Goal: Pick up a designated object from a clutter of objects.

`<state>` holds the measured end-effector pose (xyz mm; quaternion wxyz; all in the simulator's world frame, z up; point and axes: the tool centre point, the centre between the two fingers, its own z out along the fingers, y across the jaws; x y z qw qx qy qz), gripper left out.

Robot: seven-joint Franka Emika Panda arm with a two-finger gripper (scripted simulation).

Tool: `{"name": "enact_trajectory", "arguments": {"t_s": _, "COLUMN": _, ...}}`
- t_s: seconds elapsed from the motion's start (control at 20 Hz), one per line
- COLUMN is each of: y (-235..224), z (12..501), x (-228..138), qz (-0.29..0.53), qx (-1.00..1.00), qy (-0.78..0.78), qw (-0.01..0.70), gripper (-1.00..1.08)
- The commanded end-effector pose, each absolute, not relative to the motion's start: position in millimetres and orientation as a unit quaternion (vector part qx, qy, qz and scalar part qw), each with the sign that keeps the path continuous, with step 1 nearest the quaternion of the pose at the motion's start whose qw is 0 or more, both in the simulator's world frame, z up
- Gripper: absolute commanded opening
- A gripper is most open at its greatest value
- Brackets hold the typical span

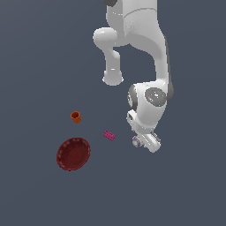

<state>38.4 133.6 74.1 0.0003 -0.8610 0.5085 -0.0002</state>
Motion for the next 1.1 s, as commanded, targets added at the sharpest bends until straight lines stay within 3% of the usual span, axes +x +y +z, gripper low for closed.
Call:
{"name": "enact_trajectory", "arguments": {"t_s": 0.0, "y": 133, "z": 62, "x": 38, "qz": 0.000, "qx": -0.861, "qy": 0.509, "qw": 0.000, "gripper": 1.00}}
{"name": "enact_trajectory", "arguments": {"t_s": 0.45, "y": 134, "z": 38, "x": 38, "qz": 0.000, "qx": -0.860, "qy": 0.510, "qw": 0.000, "gripper": 1.00}}
{"name": "enact_trajectory", "arguments": {"t_s": 0.5, "y": 134, "z": 38, "x": 38, "qz": 0.000, "qx": -0.860, "qy": 0.510, "qw": 0.000, "gripper": -1.00}}
{"name": "enact_trajectory", "arguments": {"t_s": 1.05, "y": 134, "z": 39, "x": 39, "qz": 0.000, "qx": -0.860, "qy": 0.510, "qw": 0.000, "gripper": -1.00}}
